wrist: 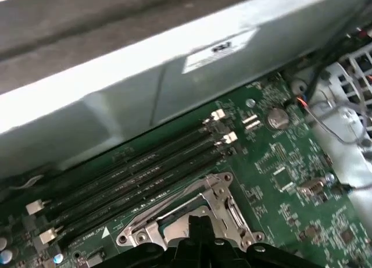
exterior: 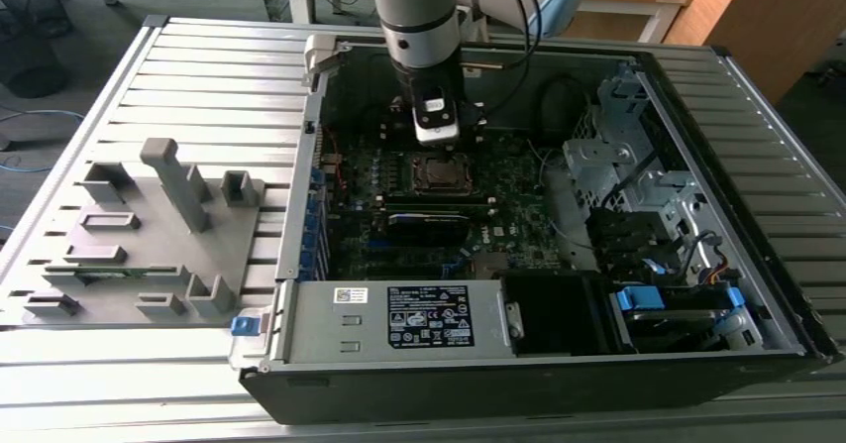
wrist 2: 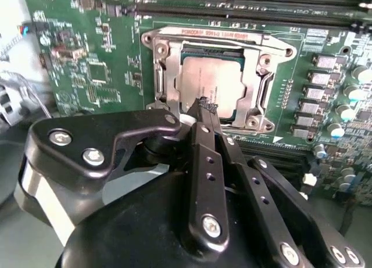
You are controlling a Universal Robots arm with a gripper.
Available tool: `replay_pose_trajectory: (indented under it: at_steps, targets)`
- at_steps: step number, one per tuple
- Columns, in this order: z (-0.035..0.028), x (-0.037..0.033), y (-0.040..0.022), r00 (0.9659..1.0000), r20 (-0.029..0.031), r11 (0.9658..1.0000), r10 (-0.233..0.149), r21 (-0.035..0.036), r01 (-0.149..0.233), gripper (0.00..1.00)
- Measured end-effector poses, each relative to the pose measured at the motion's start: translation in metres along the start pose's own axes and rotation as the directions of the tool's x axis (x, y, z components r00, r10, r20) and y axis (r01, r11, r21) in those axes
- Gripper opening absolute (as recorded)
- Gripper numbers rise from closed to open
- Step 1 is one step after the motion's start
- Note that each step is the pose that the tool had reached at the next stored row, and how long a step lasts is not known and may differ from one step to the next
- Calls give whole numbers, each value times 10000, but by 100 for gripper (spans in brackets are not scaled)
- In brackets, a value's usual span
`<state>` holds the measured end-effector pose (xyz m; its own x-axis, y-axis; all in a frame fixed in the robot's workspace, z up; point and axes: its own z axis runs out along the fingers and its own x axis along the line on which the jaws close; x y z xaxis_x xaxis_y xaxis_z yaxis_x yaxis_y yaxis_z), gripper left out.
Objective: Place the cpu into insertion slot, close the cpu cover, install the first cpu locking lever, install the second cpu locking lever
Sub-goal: 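Install the first cpu locking lever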
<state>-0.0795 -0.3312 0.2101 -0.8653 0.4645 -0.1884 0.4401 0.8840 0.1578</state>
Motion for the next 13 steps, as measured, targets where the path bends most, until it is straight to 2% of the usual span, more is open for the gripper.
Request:
replay_pose_trajectory:
  at_steps: [3,7,12,13]
  targets:
    - [9,1,-1,9990,-69,9990,-434,-86,433,10]
    - [20,4,-3,9943,-161,9942,-1056,-215,1052,10]
    - [20,4,-3,9934,-169,9934,-1130,-215,1126,10]
    - [21,3,-3,9934,-217,9934,-1130,-199,1126,10]
